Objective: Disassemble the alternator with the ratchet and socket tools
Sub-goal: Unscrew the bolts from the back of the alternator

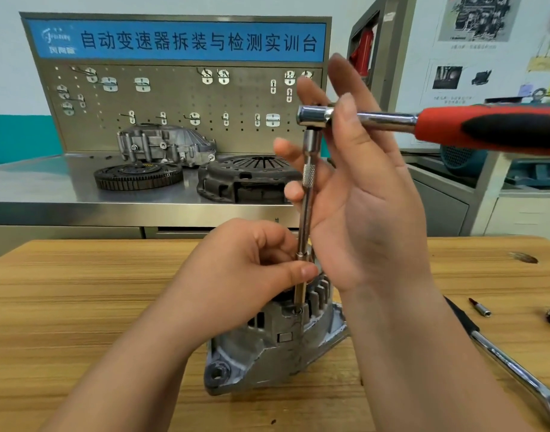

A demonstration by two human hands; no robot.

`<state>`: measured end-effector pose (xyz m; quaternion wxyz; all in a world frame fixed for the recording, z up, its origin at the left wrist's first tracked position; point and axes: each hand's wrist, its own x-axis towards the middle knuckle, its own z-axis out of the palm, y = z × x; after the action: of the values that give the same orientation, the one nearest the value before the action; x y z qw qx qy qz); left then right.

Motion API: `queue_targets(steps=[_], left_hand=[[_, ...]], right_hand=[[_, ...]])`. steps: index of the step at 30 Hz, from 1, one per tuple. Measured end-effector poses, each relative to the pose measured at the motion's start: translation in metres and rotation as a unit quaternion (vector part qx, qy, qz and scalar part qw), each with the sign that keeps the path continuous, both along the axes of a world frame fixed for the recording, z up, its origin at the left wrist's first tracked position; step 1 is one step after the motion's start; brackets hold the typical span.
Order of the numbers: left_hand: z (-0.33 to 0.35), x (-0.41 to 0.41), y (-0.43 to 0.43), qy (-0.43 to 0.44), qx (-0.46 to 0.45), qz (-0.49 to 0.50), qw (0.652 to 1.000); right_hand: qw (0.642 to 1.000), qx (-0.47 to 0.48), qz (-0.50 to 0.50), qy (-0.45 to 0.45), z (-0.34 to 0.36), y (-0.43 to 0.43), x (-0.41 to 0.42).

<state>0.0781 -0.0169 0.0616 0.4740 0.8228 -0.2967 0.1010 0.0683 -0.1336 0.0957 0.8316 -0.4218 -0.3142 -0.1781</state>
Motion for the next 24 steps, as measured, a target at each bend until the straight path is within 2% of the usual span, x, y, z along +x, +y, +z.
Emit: queue_targets(steps=[6, 14, 20, 22, 24], left_hand=[[0.0014, 0.0009, 0.0026, 0.026, 0.000, -0.060, 0.998], [0.0009, -0.0022, -0.0040, -0.013, -0.010, 0.018, 1.000], [0.0040, -0.0034, -0.0008, 0.014, 0.006, -0.042, 0.999], [0.0042, -0.0053, -0.0024, 0.023, 0.005, -0.033, 0.999], [0.0023, -0.0032, -0.0040, 0.011, 0.002, -0.009, 1.000]], right_hand=[[0.994, -0.014, 0.071, 0.076, -0.0008, -0.0009, 0.0032], [1.000, -0.013, -0.013, -0.001, -0.0019, 0.0047, -0.0004], [0.996, -0.018, 0.056, 0.064, -0.0008, -0.0008, 0.0018], [0.995, -0.021, 0.063, 0.080, -0.0009, -0.0020, 0.0023], [0.997, -0.023, 0.038, 0.058, -0.0018, 0.0002, 0.0013]])
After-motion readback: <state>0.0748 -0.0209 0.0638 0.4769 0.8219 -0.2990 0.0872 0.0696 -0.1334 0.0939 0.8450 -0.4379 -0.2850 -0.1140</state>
